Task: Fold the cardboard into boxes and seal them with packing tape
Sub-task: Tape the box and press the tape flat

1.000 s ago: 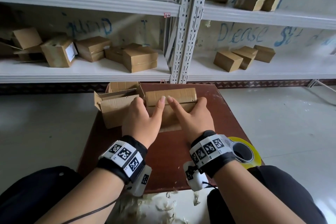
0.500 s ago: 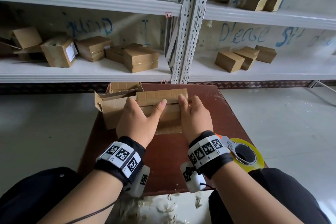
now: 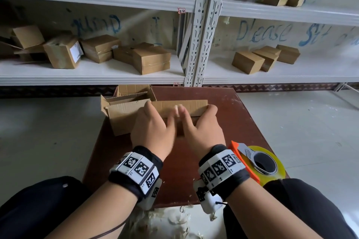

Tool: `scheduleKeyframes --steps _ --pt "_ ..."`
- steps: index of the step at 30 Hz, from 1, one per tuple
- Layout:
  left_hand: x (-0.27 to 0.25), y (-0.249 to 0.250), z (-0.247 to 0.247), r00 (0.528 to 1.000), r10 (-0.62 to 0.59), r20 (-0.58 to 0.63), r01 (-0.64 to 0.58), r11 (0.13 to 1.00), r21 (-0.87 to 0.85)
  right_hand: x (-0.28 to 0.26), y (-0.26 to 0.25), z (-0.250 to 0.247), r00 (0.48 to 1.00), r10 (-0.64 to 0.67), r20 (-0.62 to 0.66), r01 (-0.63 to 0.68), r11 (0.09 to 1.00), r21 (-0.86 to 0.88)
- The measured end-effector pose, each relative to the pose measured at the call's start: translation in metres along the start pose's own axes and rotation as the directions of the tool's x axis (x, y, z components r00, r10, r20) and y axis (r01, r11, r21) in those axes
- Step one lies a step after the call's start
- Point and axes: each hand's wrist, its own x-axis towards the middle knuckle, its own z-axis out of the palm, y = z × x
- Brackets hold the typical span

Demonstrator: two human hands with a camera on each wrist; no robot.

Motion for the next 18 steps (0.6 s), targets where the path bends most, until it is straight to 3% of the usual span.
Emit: scheduleKeyframes --steps 2,9,12,15,18 --pt "-0.002 -0.003 0.003 1.000 -0.026 0.016 0.026 0.999 -0.032 -0.001 -0.001 0.001 1.000 -0.005 -0.025 0.004 1.000 -0.008" --pt "0.012 -0.003 -0.010 0.989 0.043 -0.138 -0.052 0.996 -0.067 0.012 0.002 -0.006 0.989 -0.096 -0.114 0.097 0.995 0.003" --pt "0.021 -0.011 -0.014 0.979 0.034 -0.199 -0.063 0.988 -0.138 0.019 0.003 -0.013 0.977 -0.119 -0.178 0.139 0.985 0.105" --pt "0.025 -0.012 -0.017 0.936 0.079 -0.344 -0.182 0.943 -0.278 0.022 0.002 -0.024 0.961 -0.138 -0.238 0.181 0.969 0.170" --pt "0.024 -0.011 -0.016 0.928 0.026 -0.371 -0.174 0.912 -0.371 0.021 0.001 -0.027 0.958 -0.120 -0.261 0.188 0.948 0.257"
